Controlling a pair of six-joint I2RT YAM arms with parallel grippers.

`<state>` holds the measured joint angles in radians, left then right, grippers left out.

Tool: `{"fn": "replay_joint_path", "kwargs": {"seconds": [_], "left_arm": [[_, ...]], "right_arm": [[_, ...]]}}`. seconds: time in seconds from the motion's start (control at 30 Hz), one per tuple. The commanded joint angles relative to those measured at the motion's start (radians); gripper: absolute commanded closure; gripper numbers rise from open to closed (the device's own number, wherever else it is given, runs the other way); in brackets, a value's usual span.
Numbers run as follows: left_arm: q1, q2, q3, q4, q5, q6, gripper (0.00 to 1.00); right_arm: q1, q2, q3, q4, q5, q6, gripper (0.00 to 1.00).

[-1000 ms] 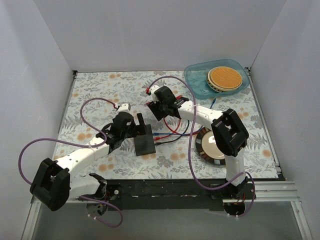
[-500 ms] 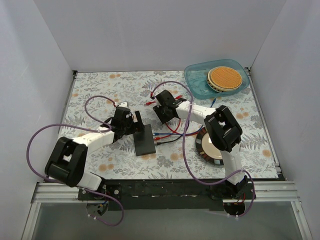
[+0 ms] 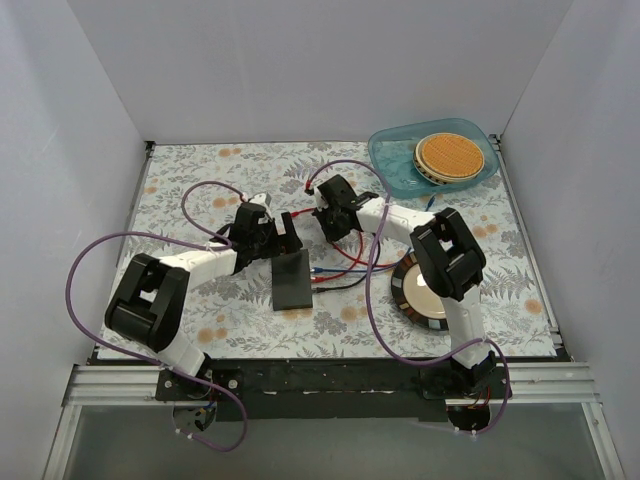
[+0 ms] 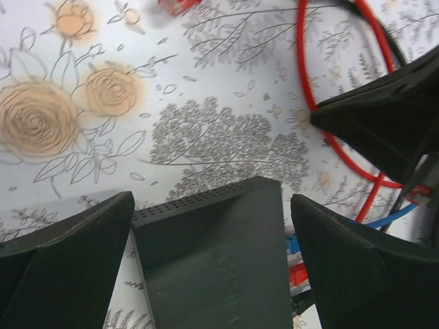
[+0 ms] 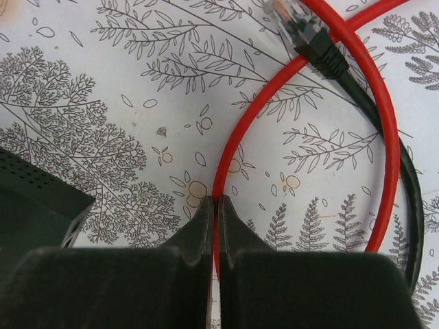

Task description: Insert the plug into the switch port

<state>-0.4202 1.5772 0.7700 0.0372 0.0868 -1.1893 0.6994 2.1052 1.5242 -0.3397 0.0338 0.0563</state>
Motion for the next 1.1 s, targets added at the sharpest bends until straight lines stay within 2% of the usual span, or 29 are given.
{"fn": "replay_joint_path", "kwargs": {"seconds": [0.0,0.1,0.33,0.47,0.7,0.83,0.97,1.07], "left_arm": [[0.001,-0.026,0.041,0.082,0.094,0.037,0.02],[0.001,-0.048,0.041,0.092,0.116,0.045,0.02],[0.026,-0.154,0.035,0.027,0.018,0.046,0.02],[0.049,-0.241,0.025,0.018,0.017,0.033,0.02],[0.113,-0.405,0.044,0.075,0.172,-0.012,0.02],[0.149,-0.469,0.071,0.133,0.316,-0.082,0.02],[0.166,-0.493,0.054,0.252,0.398,-0.159,0.02],[0.173,-0.444,0.057,0.297,0.473,-0.222,0.02]], "right_arm": [[-0.001,0.006,0.016,0.024,-0.095,-0.018,0.99],[-0.011,-0.040,0.016,0.070,-0.130,-0.015,0.99],[-0.035,-0.247,-0.006,0.214,-0.230,-0.016,0.99],[-0.035,-0.330,-0.002,0.235,-0.262,-0.035,0.99],[-0.044,-0.496,-0.082,0.330,-0.417,-0.030,0.99],[-0.044,-0.507,-0.079,0.326,-0.466,-0.032,0.99],[-0.046,-0.521,-0.119,0.340,-0.492,-0.035,0.99],[-0.044,-0.544,-0.156,0.384,-0.511,-0.018,0.99]]}}
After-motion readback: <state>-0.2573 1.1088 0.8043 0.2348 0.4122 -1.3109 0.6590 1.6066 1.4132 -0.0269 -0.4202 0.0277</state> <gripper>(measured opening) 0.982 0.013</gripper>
